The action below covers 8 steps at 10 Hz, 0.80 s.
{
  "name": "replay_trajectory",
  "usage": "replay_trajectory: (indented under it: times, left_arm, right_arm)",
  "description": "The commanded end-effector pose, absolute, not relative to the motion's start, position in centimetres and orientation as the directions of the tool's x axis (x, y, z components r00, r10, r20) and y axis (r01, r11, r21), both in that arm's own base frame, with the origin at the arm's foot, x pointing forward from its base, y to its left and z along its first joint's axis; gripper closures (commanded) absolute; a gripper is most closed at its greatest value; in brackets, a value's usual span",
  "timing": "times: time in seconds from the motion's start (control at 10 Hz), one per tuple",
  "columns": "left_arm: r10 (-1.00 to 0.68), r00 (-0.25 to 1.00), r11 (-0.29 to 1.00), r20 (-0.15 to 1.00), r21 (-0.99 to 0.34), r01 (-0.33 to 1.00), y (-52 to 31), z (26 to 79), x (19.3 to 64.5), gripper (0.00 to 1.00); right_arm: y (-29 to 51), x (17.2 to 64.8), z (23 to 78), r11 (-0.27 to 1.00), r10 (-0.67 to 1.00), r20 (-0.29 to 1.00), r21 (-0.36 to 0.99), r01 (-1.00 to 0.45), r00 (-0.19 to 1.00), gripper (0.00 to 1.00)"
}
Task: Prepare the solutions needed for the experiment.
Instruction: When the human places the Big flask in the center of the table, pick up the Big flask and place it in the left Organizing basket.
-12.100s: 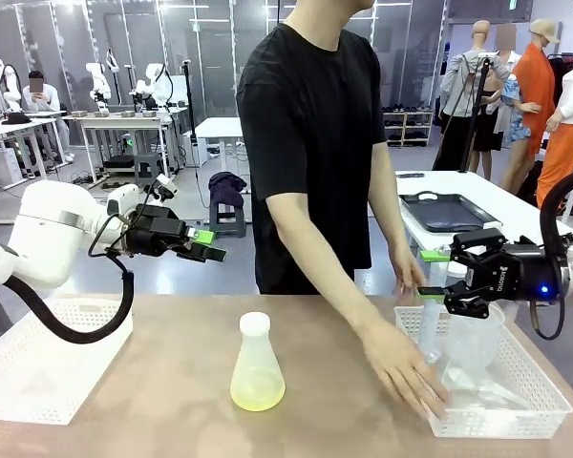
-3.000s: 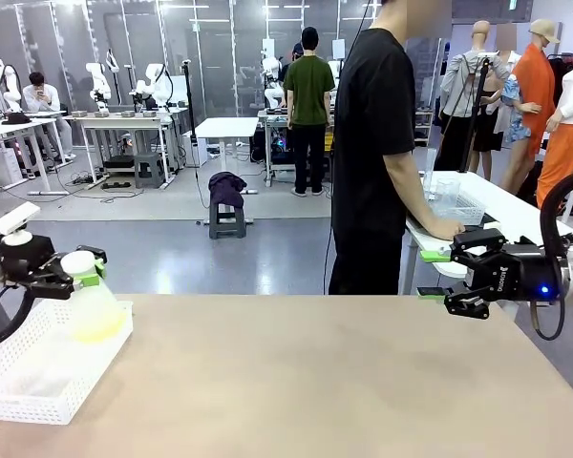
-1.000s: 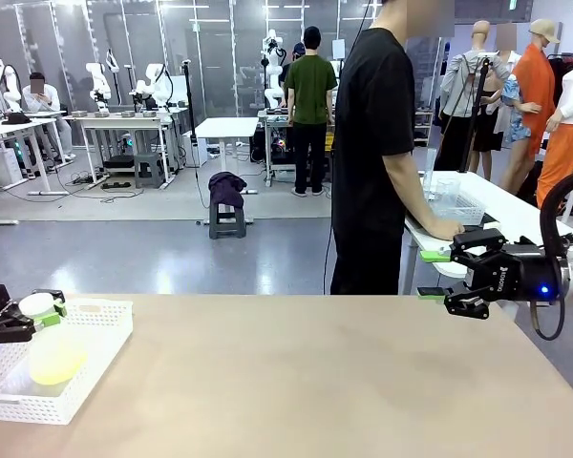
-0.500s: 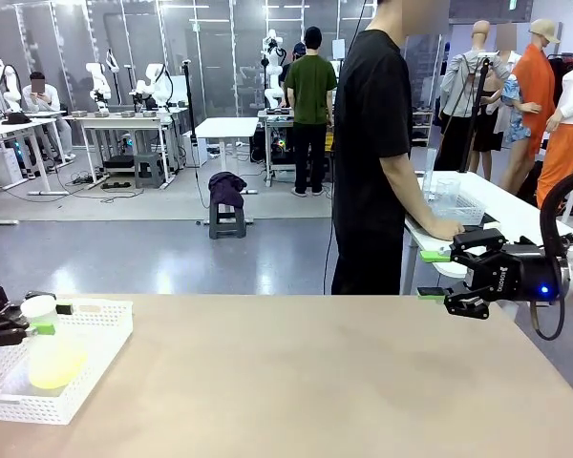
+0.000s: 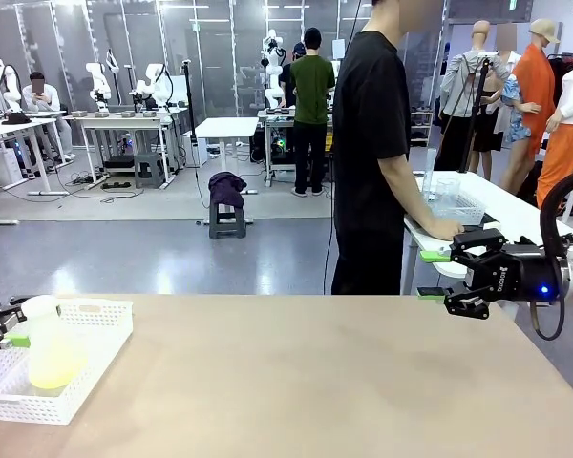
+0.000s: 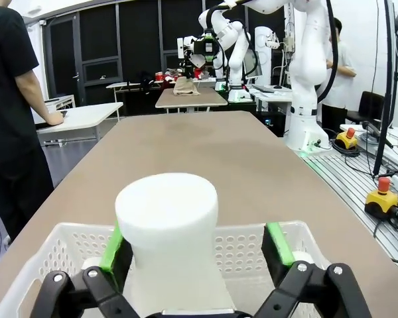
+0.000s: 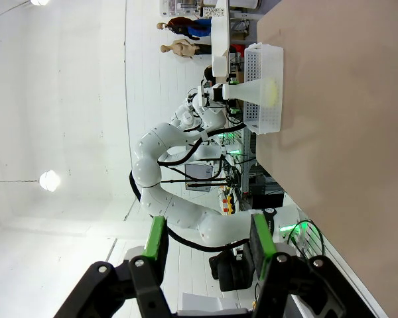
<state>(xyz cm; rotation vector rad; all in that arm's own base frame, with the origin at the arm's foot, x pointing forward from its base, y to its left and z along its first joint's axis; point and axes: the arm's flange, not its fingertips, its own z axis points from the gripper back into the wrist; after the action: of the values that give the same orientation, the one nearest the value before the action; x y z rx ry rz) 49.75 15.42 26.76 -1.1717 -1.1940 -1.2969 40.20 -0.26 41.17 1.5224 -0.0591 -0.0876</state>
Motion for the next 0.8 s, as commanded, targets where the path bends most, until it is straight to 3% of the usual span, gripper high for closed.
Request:
replay_trajectory:
  times: [0.0,0.7]
  left_arm:
    - [-0.052,-0.075,-0.045,0.996,0.073,0.996,15.89,26.90,49.47,0.00]
    - [-0.050,-0.050,-0.029,0.997,0.049,0.998,15.78,26.76,49.63,0.00]
  right_arm:
    - [-0.23,40.20,41.24,0.039,-0.092,-0.014,0.999,0.018,0.996,0.37]
    - [-0.23,40.20,41.24,0.039,-0.092,-0.014,0.999,0.018,0.996,0.37]
